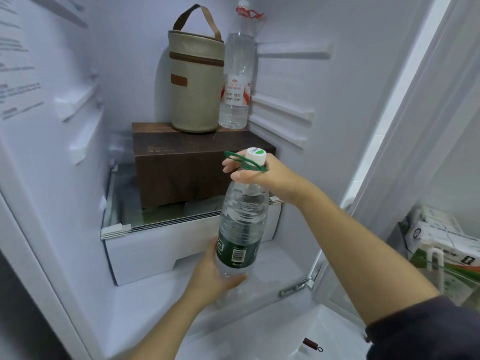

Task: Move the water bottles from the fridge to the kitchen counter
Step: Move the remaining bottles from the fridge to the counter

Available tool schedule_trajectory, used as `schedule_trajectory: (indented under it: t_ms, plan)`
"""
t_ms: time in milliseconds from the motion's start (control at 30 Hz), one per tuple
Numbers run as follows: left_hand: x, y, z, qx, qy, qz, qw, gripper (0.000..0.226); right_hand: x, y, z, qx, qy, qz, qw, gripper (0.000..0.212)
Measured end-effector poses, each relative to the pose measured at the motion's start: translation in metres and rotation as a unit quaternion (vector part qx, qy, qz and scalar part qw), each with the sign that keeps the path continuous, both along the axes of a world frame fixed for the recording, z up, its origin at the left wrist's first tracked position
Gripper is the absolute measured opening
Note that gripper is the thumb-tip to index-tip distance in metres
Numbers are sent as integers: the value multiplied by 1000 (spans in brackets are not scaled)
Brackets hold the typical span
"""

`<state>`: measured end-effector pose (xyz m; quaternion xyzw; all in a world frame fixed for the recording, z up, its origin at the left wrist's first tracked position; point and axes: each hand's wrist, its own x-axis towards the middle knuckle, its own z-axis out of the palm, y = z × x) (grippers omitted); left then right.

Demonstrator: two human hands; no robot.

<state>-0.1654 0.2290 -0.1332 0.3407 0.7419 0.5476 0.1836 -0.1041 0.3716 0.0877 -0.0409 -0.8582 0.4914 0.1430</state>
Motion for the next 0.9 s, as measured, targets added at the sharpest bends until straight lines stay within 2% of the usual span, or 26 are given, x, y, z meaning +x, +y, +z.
schedule_trajectory:
  t_ms: [100,167,233,300,400,533,600,667,733,833,900]
  plan:
    - [-4,-2,2,5,-10,-20,1000,96,0,-6,-8,-47,45,-14,998,15]
    - [2,-2,2,18,0,-16,1000,95,0,-11,-14,-57,80,-56,994,16]
    - [11,-2,0,32,10,9,999,105,-1,-11,-19,-73,97,-123,985,13]
    - [16,-1,0,33,25,46,998,115,-2,-8,-21,-140,111,-209,962,14]
    - [7,-3,7,28,48,66,996,107,0,-7,-26,-208,131,-279,928,18]
    - [-7,-8,15,5,63,35,997,99,2,-7,-24,-177,102,-262,943,15]
    - [-10,-8,14,2,65,31,997,98,3,-4,-19,-127,79,-225,963,9]
    - [-11,-8,11,4,61,23,998,102,4,-2,-17,-123,91,-172,973,4]
    - [-12,-8,9,2,50,16,999,104,6,-1,-18,-138,104,-154,973,13]
    - [-11,-12,3,18,14,0,1000,101,10,-2,-17,-156,118,-186,963,30]
    - [-7,-17,-2,57,-52,27,997,81,18,-3,-21,-154,139,-214,955,36]
